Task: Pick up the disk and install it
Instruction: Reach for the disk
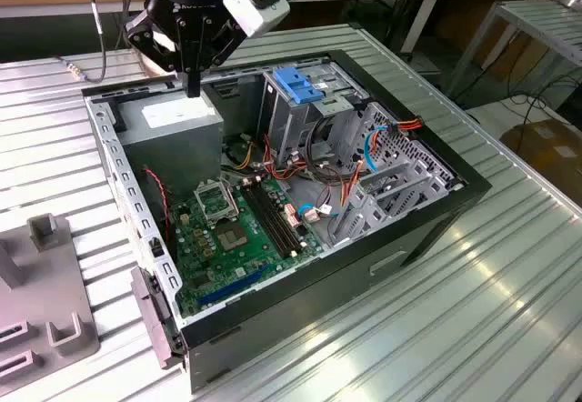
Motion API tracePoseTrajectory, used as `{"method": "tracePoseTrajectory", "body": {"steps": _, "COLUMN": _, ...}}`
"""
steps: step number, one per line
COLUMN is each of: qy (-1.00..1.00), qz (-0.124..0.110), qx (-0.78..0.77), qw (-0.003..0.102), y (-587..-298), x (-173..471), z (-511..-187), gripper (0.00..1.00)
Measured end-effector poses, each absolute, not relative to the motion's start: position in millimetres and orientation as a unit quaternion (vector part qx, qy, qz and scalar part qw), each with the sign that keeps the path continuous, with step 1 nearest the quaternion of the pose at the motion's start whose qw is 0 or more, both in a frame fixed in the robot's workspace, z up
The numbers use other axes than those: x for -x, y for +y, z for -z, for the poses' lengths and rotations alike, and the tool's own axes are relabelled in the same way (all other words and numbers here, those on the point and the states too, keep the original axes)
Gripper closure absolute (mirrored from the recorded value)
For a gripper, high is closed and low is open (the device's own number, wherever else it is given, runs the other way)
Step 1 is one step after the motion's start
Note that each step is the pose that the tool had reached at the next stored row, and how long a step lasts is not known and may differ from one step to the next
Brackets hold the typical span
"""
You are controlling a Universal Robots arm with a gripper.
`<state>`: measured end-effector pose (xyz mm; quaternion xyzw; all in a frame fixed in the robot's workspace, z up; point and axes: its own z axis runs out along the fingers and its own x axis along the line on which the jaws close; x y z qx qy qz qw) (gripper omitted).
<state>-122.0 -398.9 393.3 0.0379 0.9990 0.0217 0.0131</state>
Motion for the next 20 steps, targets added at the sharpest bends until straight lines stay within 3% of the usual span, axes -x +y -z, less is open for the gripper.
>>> {"method": "tracePoseTrajectory", "body": {"steps": 20, "qy": 0.999, "qz": -0.022, "qx": -0.038, "qw": 0.013, "y": -398.9, "x": 131.2, "z": -393.3, "gripper": 0.9}}
